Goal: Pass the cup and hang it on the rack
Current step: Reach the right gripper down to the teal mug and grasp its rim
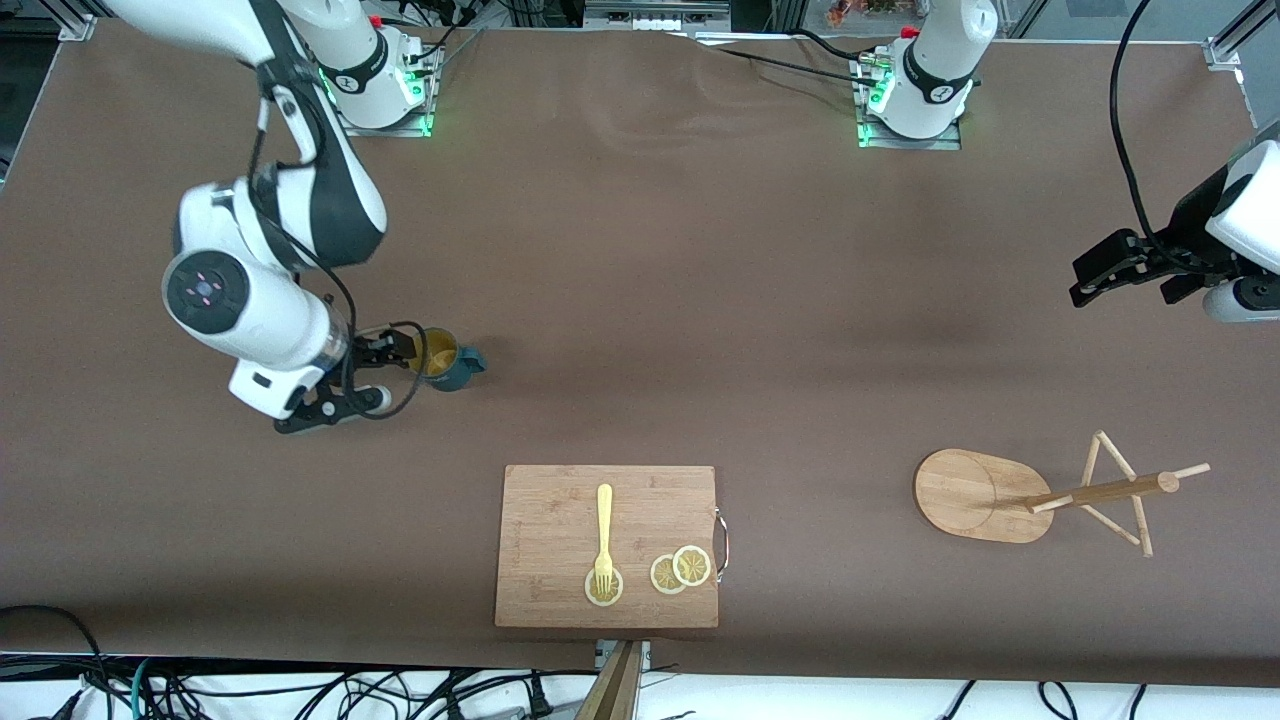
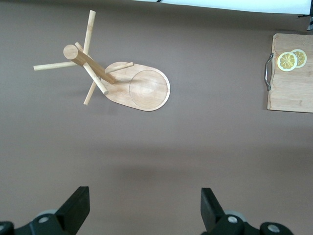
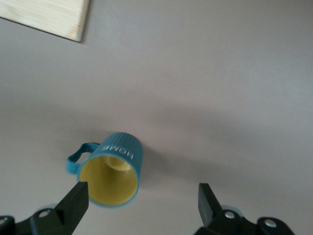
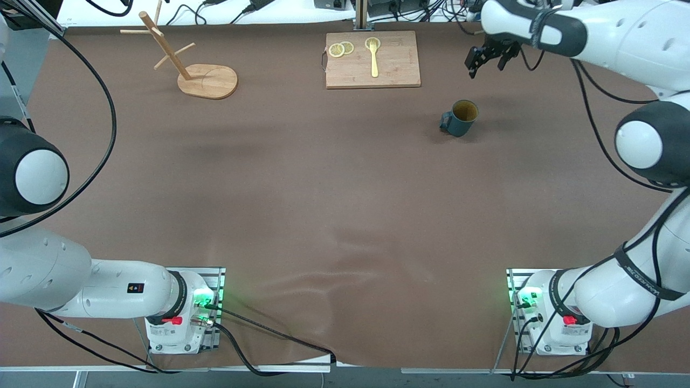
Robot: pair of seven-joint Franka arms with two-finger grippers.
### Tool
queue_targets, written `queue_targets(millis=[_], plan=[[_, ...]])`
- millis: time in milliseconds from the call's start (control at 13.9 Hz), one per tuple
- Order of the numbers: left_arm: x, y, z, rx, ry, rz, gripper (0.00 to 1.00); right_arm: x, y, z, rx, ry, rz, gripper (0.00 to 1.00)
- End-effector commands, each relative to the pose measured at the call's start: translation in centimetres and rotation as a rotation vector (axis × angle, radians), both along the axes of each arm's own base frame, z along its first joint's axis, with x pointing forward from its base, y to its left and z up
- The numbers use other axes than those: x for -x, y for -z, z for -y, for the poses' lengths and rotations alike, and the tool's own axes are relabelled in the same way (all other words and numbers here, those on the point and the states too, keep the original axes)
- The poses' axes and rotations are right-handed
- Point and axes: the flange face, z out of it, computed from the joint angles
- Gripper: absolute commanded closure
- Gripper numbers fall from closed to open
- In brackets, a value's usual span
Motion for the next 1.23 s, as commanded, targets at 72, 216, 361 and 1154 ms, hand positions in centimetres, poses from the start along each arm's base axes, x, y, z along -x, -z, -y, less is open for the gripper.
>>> queue_targets(millis=[72,216,361,1154], plan=[[-0.2,-0.5,-0.2,-0.021,0.003,0.009,0.00,1.6,3.7,-1.2,0.022,-0.037,-0.054,0.05],[-0.2,-0.5,-0.2,-0.021,0.003,0.009,0.00,3.4,6.2,-1.1,0.038,-0.042,-0.113,0.14],[-0.2,-0.5,-0.2,-0.021,0.003,0.006,0.00,4.4,6.2,-1.0,0.043,-0.048,-0.129,0.17],[-0.2,-0.4,0.1,-0.021,0.008,0.008,0.00,3.7,7.3,-2.1,0.064,0.171,-0.101,1.00]])
